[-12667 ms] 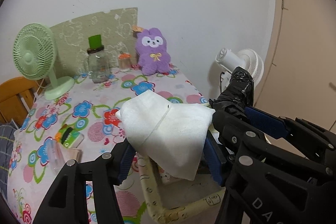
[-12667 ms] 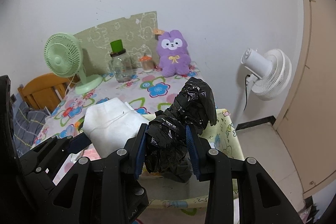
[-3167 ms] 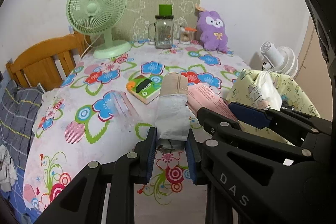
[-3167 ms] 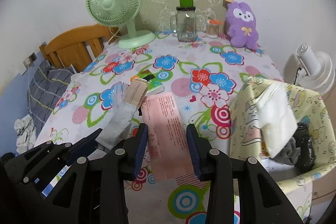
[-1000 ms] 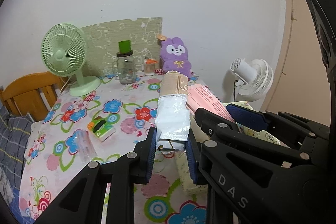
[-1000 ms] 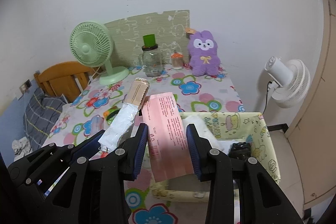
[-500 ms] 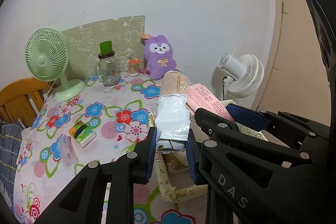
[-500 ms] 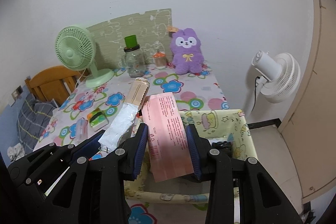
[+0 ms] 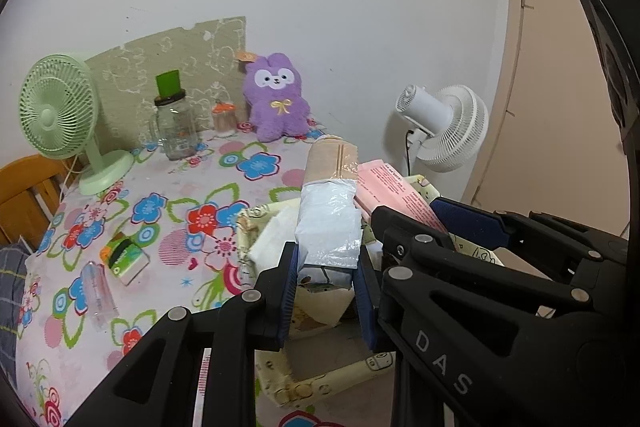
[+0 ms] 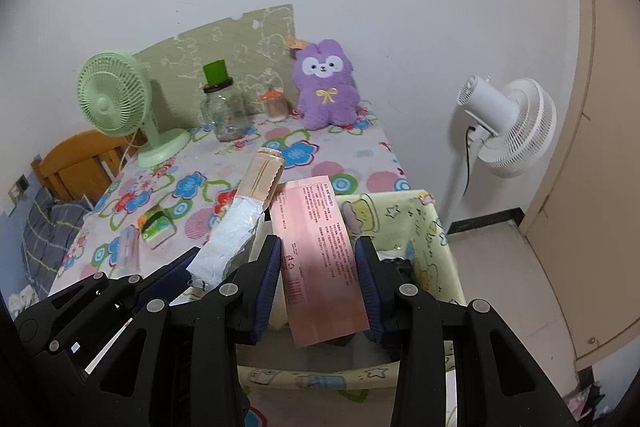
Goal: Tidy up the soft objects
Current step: 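Carry the pink packet with the right tool while the left tool carries the white pad toward the box, then open the right tool over the gift box while the left tool releases the white pad inside, then withdraw both tools from the gift box back over the table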
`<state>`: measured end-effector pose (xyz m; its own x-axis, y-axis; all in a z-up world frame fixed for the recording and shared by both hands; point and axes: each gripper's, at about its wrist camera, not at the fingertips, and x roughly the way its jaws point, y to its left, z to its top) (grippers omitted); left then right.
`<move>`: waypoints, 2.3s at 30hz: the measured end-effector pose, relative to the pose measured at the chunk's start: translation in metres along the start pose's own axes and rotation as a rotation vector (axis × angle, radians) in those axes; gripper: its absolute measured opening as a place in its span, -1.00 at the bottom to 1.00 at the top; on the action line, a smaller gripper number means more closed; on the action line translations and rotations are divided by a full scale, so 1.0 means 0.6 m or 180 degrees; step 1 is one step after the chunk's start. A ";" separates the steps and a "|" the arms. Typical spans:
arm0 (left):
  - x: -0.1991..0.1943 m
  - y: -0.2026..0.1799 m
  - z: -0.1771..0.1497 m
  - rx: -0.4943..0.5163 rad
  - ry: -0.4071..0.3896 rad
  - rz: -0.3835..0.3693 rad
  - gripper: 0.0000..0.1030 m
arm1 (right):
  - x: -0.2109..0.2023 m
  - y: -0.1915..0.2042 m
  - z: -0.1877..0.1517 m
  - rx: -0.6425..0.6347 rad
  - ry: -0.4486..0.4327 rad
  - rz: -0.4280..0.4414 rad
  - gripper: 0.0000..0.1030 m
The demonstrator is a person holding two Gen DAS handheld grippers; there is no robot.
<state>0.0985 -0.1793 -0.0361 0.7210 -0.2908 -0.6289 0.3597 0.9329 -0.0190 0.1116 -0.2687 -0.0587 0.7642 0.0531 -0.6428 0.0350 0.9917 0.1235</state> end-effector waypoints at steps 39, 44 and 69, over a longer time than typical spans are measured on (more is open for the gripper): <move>0.042 0.012 -0.015 0.0002 0.0289 -0.0024 0.72 | 0.041 -0.016 -0.012 0.0071 0.0084 -0.0157 0.55; 0.020 0.028 -0.014 -0.0044 0.0233 0.0026 0.84 | 0.018 0.005 -0.011 0.0011 0.0001 -0.0136 0.69; -0.092 0.107 -0.012 -0.0154 -0.0104 0.0292 0.98 | -0.069 0.128 -0.003 -0.0241 -0.0294 -0.0006 0.82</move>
<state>0.0773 -0.1020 -0.0085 0.7688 -0.2099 -0.6041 0.2629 0.9648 -0.0006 0.0816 -0.1945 -0.0237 0.8205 0.0435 -0.5701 -0.0093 0.9980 0.0627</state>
